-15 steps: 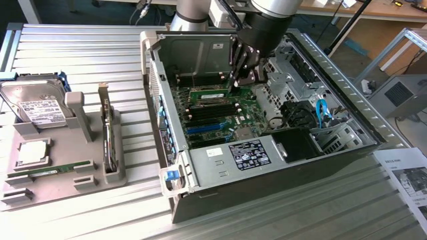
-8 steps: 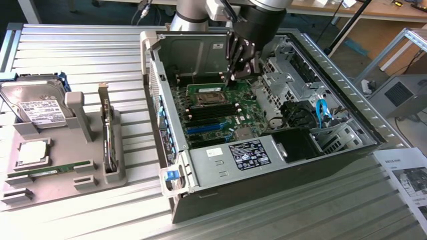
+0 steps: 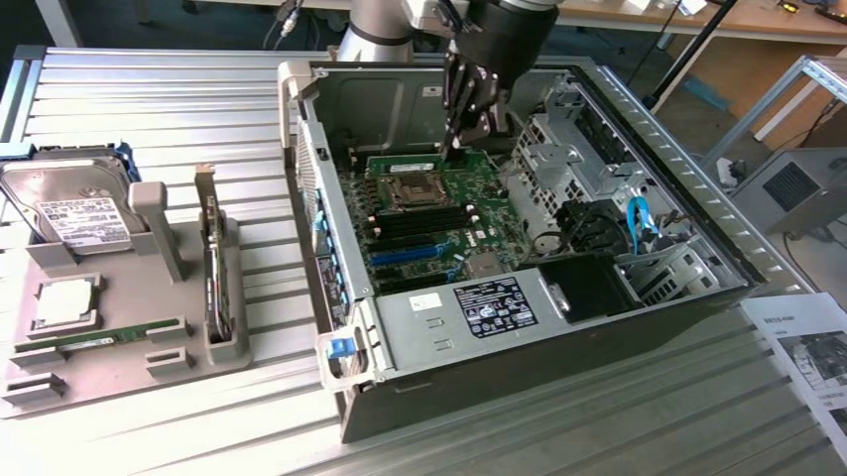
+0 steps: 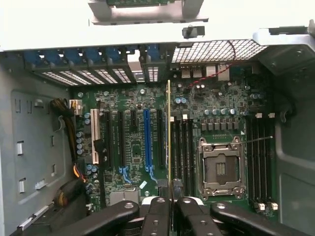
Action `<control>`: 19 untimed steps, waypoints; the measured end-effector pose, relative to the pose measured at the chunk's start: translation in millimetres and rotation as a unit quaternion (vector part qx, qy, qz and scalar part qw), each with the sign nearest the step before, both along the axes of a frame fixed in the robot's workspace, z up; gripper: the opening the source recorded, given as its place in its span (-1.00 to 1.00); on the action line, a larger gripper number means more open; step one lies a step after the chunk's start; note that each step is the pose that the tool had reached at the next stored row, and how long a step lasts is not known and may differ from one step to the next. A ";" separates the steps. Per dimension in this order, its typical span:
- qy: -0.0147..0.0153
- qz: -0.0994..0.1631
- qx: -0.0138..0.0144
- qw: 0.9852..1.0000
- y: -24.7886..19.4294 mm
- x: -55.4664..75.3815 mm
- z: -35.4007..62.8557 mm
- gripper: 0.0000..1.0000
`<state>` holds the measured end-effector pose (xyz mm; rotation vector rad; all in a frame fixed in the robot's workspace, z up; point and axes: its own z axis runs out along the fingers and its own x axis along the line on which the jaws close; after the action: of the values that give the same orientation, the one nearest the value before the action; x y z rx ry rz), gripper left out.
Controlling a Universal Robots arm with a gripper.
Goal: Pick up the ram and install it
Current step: 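Pick up the ram and move it above insertion slot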
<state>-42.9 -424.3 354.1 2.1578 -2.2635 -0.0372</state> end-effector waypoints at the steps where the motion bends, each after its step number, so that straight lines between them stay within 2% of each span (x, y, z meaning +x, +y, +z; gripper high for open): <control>1: 0.000 0.000 0.000 1.000 1.7 0.0 0.0 -0.76; 6: 0.000 0.000 0.000 1.000 9.3 0.0 0.0 -0.76; 13: 0.000 0.000 0.000 1.000 9.4 0.9 0.0 -0.76; 19: 0.000 0.000 0.000 1.000 9.4 17.1 0.0 -0.76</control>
<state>-25.8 -414.9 354.1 2.1578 -2.2635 -0.0370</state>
